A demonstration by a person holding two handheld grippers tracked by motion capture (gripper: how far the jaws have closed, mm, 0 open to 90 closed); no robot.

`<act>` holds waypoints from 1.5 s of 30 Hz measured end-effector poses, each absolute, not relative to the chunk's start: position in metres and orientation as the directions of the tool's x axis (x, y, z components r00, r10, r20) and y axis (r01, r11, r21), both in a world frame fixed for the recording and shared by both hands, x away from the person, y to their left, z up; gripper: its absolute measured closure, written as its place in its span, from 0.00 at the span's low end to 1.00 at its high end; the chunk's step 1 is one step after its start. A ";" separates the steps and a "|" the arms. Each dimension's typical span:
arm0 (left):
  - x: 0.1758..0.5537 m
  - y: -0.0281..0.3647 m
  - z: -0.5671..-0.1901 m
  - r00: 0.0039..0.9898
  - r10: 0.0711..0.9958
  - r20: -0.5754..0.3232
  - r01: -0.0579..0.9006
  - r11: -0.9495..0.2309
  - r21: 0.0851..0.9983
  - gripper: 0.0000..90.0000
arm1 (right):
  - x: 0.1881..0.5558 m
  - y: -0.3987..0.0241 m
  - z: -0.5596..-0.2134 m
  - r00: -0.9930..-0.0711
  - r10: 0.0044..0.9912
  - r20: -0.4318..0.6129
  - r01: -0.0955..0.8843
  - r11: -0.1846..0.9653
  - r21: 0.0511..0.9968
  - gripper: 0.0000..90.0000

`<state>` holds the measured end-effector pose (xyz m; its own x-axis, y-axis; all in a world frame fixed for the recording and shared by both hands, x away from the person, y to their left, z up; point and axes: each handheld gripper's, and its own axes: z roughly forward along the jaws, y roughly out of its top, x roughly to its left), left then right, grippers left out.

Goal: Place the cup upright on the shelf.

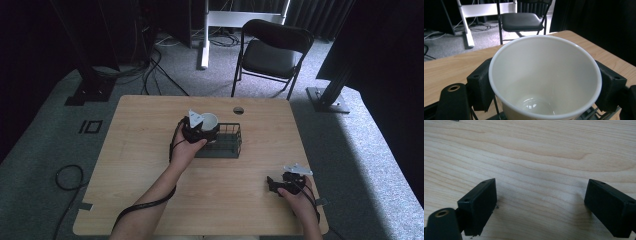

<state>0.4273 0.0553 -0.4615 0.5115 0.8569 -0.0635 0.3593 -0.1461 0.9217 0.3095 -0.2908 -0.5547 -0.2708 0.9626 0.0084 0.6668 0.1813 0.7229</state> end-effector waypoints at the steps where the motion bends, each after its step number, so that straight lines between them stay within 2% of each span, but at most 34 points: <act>1: 0.428 0.055 -0.462 0.512 0.856 -0.068 0.364 -0.145 0.920 0.22 | 0.309 -0.291 -0.555 -0.271 0.963 0.009 0.667 0.181 0.723 0.12; 14: 0.428 0.051 -0.469 0.527 0.848 -0.048 0.376 -0.182 0.908 0.21 | 0.309 -0.291 -0.555 -0.271 0.963 0.008 0.667 0.181 0.723 0.12; 16: 0.428 0.050 -0.468 0.542 0.839 -0.058 0.382 -0.184 0.906 0.15 | 0.309 -0.291 -0.555 -0.271 0.963 0.008 0.667 0.181 0.723 0.12; 19: 0.427 0.051 -0.466 0.539 0.841 -0.052 0.384 -0.190 0.904 0.13 | 0.309 -0.291 -0.555 -0.271 0.963 0.009 0.667 0.181 0.723 0.12; 33: 0.411 0.064 -0.450 0.563 0.826 -0.007 0.350 -0.231 0.908 0.13 | 0.309 -0.291 -0.555 -0.271 0.963 0.008 0.667 0.181 0.723 0.12; 45: 0.392 0.083 -0.446 0.569 0.821 -0.039 0.356 -0.203 0.912 0.13 | 0.309 -0.291 -0.555 -0.271 0.963 0.008 0.667 0.181 0.723 0.12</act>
